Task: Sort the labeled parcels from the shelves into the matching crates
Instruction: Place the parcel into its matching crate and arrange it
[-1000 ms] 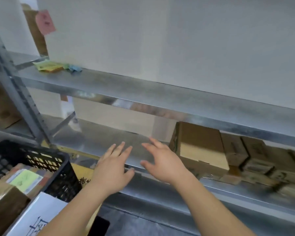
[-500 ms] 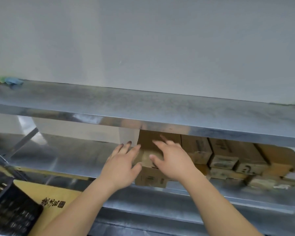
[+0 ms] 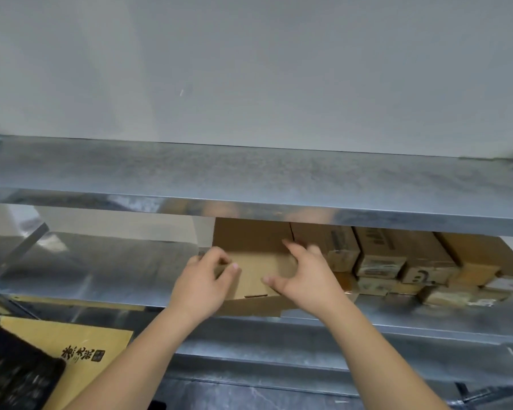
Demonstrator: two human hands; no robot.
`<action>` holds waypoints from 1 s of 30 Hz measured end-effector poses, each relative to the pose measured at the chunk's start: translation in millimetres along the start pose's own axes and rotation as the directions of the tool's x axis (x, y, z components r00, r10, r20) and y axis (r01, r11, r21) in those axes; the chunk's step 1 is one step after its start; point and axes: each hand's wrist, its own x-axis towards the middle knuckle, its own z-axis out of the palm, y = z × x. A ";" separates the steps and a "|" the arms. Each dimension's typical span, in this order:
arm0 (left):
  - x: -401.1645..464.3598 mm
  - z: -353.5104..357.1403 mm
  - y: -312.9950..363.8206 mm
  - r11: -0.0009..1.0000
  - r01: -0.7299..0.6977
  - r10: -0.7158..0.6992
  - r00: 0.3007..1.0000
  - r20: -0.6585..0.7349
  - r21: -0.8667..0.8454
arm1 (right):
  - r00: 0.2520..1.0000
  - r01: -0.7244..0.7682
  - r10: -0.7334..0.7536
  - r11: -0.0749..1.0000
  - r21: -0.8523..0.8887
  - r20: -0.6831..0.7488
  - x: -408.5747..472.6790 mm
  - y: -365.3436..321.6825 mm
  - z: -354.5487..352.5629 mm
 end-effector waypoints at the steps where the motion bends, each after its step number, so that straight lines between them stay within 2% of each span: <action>1: -5.7 -6.5 -5.5 1.000 0.011 -0.011 1.000 -0.006 -0.022 | 1.000 0.015 -0.014 1.000 0.026 -0.014 -4.0 -0.9 1.4; 5: -30.5 -41.8 -37.6 0.990 0.059 -0.049 0.996 0.079 -0.124 | 0.993 0.096 -0.099 0.994 0.042 0.065 -21.4 -20.7 15.6; 10: -55.7 -84.7 -80.9 0.991 0.123 -0.109 0.970 0.217 -0.051 | 0.969 0.208 -0.207 0.978 0.013 0.135 -23.3 -59.4 64.5; 14: -74.2 -116.2 -122.9 0.986 0.122 -0.111 0.989 0.093 -0.114 | 0.966 0.212 -0.221 0.974 0.078 0.137 -26.8 -98.0 101.8; 18: -96.5 -152.4 -156.3 0.976 0.164 -0.180 0.978 -0.104 -0.141 | 0.936 0.234 -0.257 0.965 0.121 0.241 -33.9 -135.0 138.8; 21: -114.7 -180.5 -174.2 0.961 0.240 -0.258 0.955 -0.144 -0.135 | 0.910 0.264 -0.292 0.955 0.134 0.295 -39.7 -158.4 165.6; 24: -128.7 -200.7 -189.9 0.946 0.313 -0.323 0.926 -0.196 -0.081 | 0.912 0.271 -0.301 0.952 0.144 0.277 -42.9 -178.5 189.0; 27: -140.8 -217.6 -202.7 0.948 0.316 -0.317 0.915 -0.249 -0.044 | 0.916 0.258 -0.299 0.950 0.176 0.269 -43.3 -197.1 205.6; 30: -152.3 -231.2 -218.0 0.963 0.270 -0.265 0.918 -0.293 -0.027 | 0.886 0.305 -0.372 0.917 0.257 0.278 -39.8 -213.6 212.5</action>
